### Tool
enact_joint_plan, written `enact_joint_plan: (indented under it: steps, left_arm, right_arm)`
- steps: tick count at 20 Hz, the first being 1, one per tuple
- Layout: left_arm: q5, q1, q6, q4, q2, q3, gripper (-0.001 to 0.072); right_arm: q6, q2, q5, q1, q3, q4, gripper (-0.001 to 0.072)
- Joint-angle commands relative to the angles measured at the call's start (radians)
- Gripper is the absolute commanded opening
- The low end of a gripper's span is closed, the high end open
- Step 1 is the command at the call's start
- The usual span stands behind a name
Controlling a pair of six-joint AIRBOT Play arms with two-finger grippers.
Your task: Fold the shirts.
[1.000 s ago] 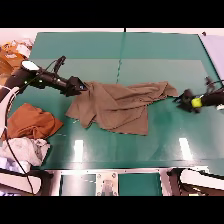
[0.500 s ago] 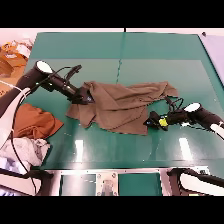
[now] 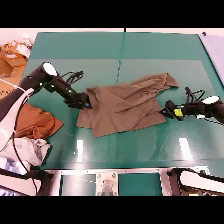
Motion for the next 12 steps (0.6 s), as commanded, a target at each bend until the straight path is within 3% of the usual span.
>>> enact_joint_plan:
  steps: [1,5,11,12]
  left_arm:
    - [0.161,-0.073,-0.021,0.022,-0.006,0.000,0.0641]
    - [0.417,-0.177,-0.023,0.005,-0.042,0.000,0.0641]
    - [0.404,-0.210,0.001,-0.113,-0.140,0.000,0.0638]
    - [0.403,-0.210,0.012,-0.136,-0.143,0.000,0.0491]
  right_arm:
    - [-0.021,0.001,0.040,-0.030,0.012,0.006,0.0014]
    - [-0.026,0.001,0.039,0.028,0.011,0.006,0.0013]
    - [-0.039,0.001,0.006,0.034,0.011,0.006,0.0013]
    - [-0.045,0.001,0.001,0.034,0.011,0.006,0.0013]
